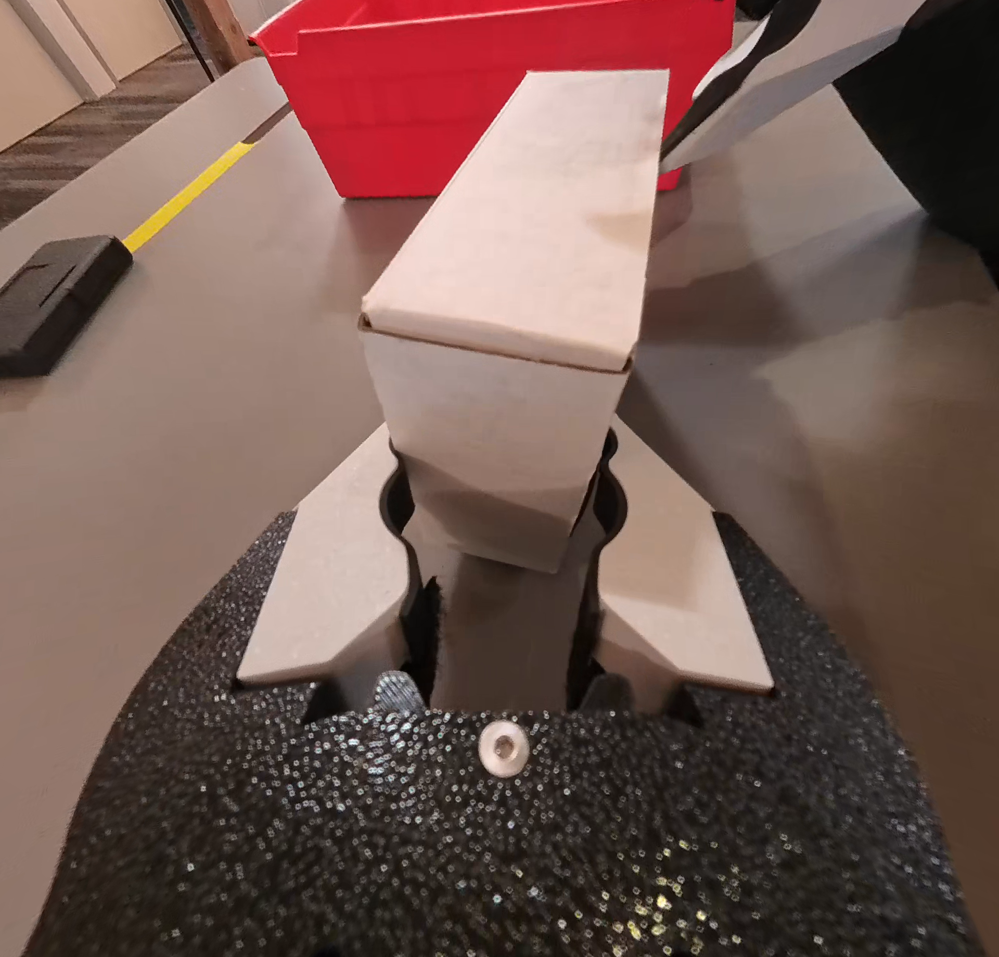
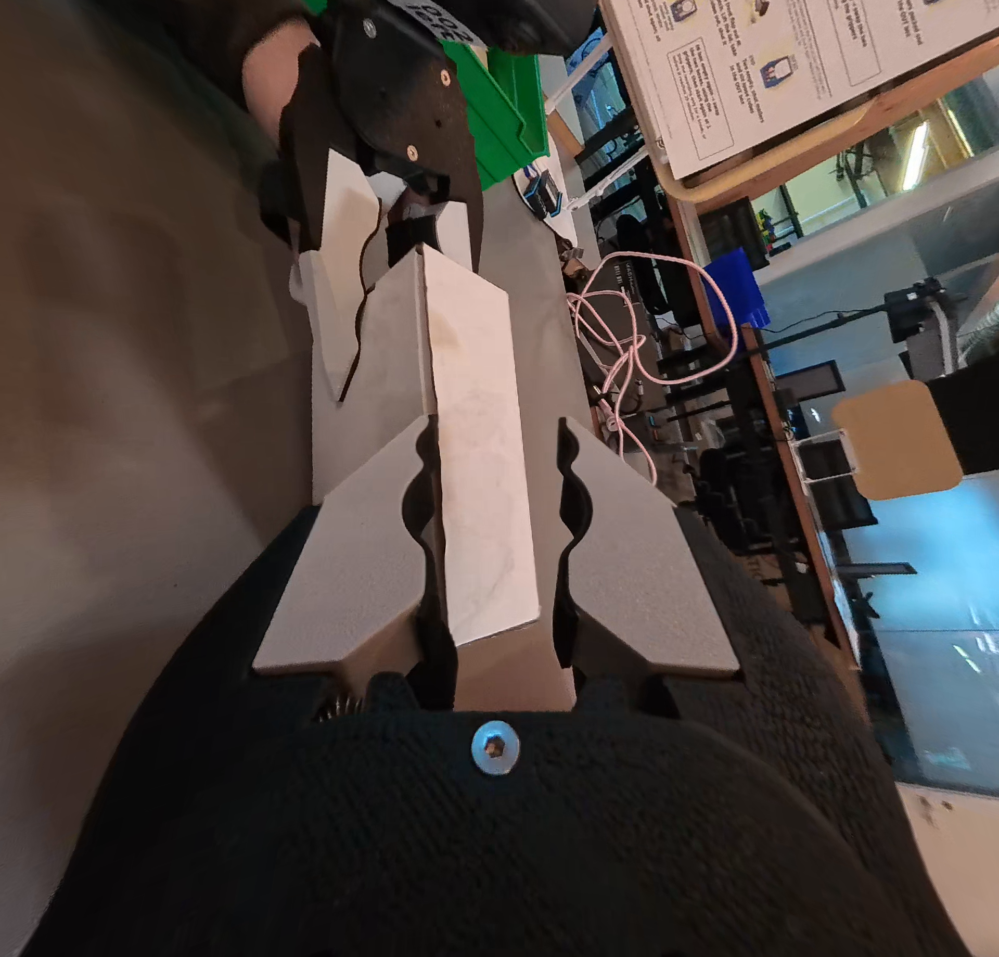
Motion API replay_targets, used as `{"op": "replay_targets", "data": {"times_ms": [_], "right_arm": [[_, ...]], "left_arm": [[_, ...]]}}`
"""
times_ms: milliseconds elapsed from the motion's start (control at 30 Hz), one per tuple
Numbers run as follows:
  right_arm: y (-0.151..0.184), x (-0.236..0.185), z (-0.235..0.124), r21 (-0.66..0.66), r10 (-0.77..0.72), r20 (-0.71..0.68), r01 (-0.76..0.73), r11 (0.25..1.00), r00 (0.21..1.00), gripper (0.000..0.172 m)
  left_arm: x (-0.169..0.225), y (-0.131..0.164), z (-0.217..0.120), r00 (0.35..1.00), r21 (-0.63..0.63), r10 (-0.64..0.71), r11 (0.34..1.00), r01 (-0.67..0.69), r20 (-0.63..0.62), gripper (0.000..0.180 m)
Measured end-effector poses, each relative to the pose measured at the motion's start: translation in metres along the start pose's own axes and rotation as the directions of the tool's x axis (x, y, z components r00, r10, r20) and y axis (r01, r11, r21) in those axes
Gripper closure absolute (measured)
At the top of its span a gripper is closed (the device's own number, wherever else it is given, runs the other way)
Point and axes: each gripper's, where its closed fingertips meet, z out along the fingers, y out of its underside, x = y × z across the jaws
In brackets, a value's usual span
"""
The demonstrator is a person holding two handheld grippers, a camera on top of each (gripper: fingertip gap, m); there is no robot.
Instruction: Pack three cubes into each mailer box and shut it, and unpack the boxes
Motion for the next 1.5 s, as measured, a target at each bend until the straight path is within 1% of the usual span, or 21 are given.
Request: {"op": "replay_targets", "data": {"times_ms": [100,200,333,400,433,533,667,733,767,867,1033,1067,1100,1133,1200,1233,1267,1300,1367,1433,1500], "right_arm": [[0.001,0.001,-0.001,-0.033,-0.064,-0.024,0.063,0.997,0.998,0.133],[0.002,-0.002,0.002,-0.079,-0.154,-0.035,0.151,0.985,0.987,0.146],[0.004,-0.004,0.007,-0.156,-0.304,-0.064,0.291,0.944,0.950,0.157],[0.004,-0.005,0.009,-0.181,-0.332,-0.058,0.317,0.931,0.941,0.161],[0.006,-0.007,0.009,-0.194,-0.335,-0.045,0.321,0.927,0.941,0.168],[0.007,-0.005,0.008,-0.222,-0.319,-0.048,0.301,0.927,0.947,0.170],[0.000,0.000,-0.002,-0.191,-0.248,-0.053,0.234,0.953,0.967,0.171],[-0.009,0.011,-0.015,-0.153,-0.214,-0.099,0.197,0.968,0.972,0.172],[-0.011,0.014,-0.021,-0.144,-0.199,-0.107,0.183,0.973,0.974,0.171],[-0.009,0.019,-0.028,-0.144,-0.179,-0.123,0.161,0.976,0.976,0.169],[0.000,0.015,-0.020,-0.162,-0.156,-0.093,0.139,0.977,0.983,0.167],[0.003,0.013,-0.019,-0.167,-0.150,-0.081,0.135,0.977,0.985,0.167],[0.005,0.012,-0.017,-0.169,-0.142,-0.070,0.129,0.977,0.987,0.167],[0.007,0.011,-0.016,-0.173,-0.138,-0.062,0.125,0.977,0.989,0.168],[0.011,0.007,-0.013,-0.185,-0.135,-0.042,0.125,0.975,0.990,0.170],[0.013,0.006,-0.011,-0.195,-0.133,-0.033,0.124,0.973,0.991,0.171],[0.015,0.006,-0.009,-0.203,-0.138,-0.035,0.128,0.971,0.990,0.171],[0.015,0.005,-0.008,-0.203,-0.140,-0.033,0.130,0.971,0.990,0.171],[0.013,0.003,-0.006,-0.194,-0.125,-0.024,0.118,0.974,0.992,0.171],[0.014,0.003,-0.005,-0.200,-0.121,-0.022,0.114,0.973,0.992,0.171],[0.014,0.003,-0.004,-0.208,-0.112,-0.026,0.104,0.972,0.993,0.171]], "left_arm": [[-0.001,-0.003,0.000,1.000,0.006,0.010,1.000,-0.010,0.021,0.114],[-0.002,-0.003,0.000,1.000,0.005,-0.011,1.000,0.011,0.023,0.114],[-0.002,-0.003,0.000,0.999,0.017,-0.034,0.999,0.034,0.014,0.115],[-0.003,-0.004,0.000,0.999,0.026,-0.030,0.999,0.030,0.015,0.115],[-0.004,-0.006,-0.001,0.999,0.040,-0.017,0.999,0.016,0.027,0.115],[-0.012,-0.011,-0.005,0.988,0.049,0.100,0.993,-0.106,0.120,0.115],[-0.016,-0.014,-0.008,0.934,0.028,0.286,0.954,-0.299,0.215,0.116],[-0.013,-0.016,-0.008,0.877,0.010,0.411,0.905,-0.426,0.249,0.115],[-0.011,-0.018,-0.007,0.835,-0.002,0.480,0.867,-0.498,0.271,0.115],[-0.008,-0.021,-0.007,0.714,-0.056,0.617,0.768,-0.638,0.331,0.115],[-0.016,-0.017,-0.012,0.480,-0.185,0.788,0.576,-0.796,0.386,0.116],[-0.018,-0.016,-0.013,0.444,-0.202,0.807,0.546,-0.813,0.390,0.116],[-0.019,-0.013,-0.012,0.427,-0.212,0.817,0.530,-0.821,0.387,0.115],[-0.020,-0.009,-0.010,0.445,-0.210,0.816,0.539,-0.816,0.368,0.116],[-0.020,0.003,-0.008,0.521,-0.199,0.793,0.593,-0.781,0.316,0.116],[-0.021,0.006,-0.008,0.545,-0.198,0.783,0.610,-0.767,0.300,0.114],[-0.020,0.007,-0.009,0.567,-0.188,0.769,0.629,-0.755,0.295,0.102],[-0.020,0.004,-0.011,0.604,-0.167,0.736,0.666,-0.727,0.306,0.072],[-0.021,-0.004,-0.013,0.703,-0.120,0.638,0.761,-0.638,0.314,0.043],[-0.005,-0.022,-0.018,0.780,0.013,0.557,0.812,-0.584,0.285,0.042],[0.010,-0.042,-0.023,0.821,0.117,0.503,0.829,-0.547,0.271,0.045]]}}
